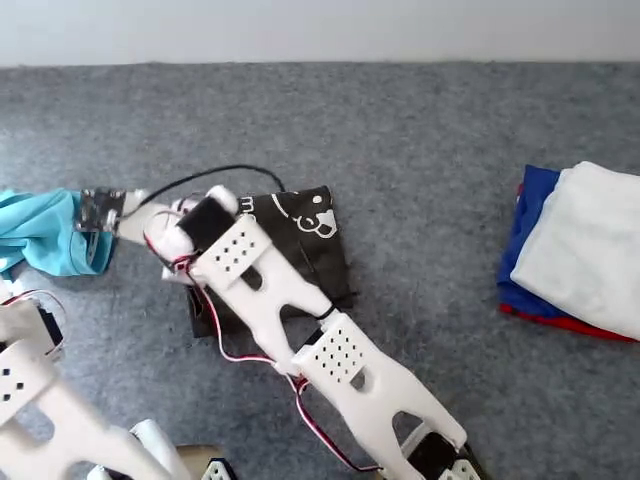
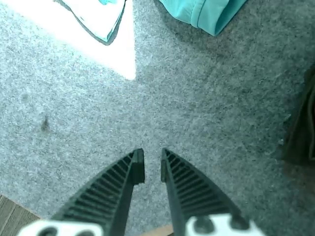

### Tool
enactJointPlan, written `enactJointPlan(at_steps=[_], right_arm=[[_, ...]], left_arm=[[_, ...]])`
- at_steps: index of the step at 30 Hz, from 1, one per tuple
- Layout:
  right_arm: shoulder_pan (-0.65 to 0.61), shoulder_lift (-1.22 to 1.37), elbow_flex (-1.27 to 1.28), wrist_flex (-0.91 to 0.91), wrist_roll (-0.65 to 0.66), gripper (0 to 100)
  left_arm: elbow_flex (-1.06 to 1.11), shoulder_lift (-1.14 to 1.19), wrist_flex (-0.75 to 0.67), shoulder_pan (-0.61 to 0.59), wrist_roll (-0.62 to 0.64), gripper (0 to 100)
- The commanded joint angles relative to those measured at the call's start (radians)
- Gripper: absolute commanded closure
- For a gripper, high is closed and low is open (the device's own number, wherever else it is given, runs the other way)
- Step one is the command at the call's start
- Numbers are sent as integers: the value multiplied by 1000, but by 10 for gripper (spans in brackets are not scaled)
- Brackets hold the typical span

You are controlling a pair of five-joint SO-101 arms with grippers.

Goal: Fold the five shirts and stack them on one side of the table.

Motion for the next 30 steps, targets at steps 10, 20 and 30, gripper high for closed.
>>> enactJointPlan(at_steps=[10,20,30], right_arm=[[354,-21,71,18,12,990],[585,166,77,-125,12,990],[503,10,77,5,5,990]], left_arm=[[-7,-15,-9,0,5,928],[-4,-15,-9,0,5,928],[-4,-15,-9,0,5,928]])
